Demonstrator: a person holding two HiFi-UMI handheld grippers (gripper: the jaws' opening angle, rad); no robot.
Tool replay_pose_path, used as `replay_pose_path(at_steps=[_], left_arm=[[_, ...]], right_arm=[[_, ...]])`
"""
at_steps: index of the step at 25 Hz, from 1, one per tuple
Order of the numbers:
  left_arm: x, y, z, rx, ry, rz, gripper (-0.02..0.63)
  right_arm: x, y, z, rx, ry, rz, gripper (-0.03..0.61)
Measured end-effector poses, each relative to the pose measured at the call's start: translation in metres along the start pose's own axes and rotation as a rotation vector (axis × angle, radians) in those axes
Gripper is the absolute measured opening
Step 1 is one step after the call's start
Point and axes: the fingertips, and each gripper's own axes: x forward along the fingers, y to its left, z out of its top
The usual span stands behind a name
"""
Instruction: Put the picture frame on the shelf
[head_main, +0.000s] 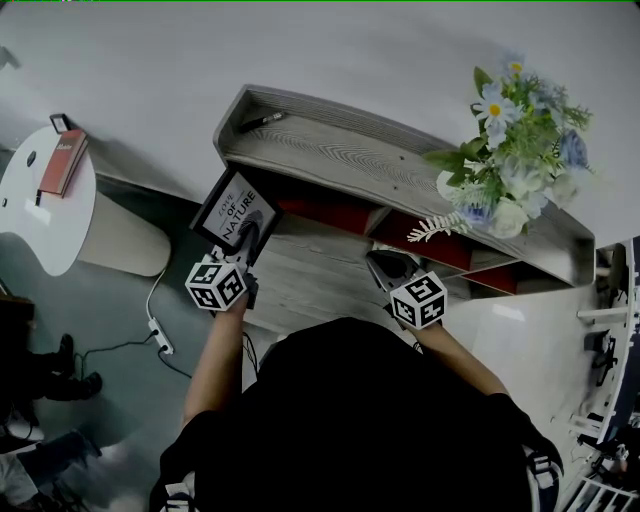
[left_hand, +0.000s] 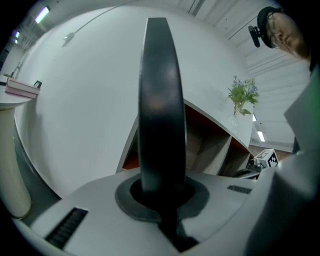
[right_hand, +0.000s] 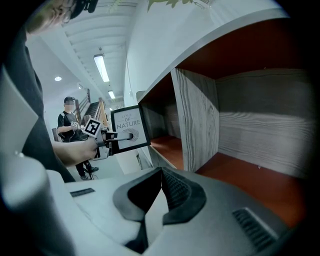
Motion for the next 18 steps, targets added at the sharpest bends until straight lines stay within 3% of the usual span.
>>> replay_pose_path(at_steps=[18], left_arm=[[0.025,0.004,0.01,0.012,-0.032,0.03,0.028]], right_arm=[[-0.005,0.001,-0.002,0.01,-0.001,-0.015,0.014]])
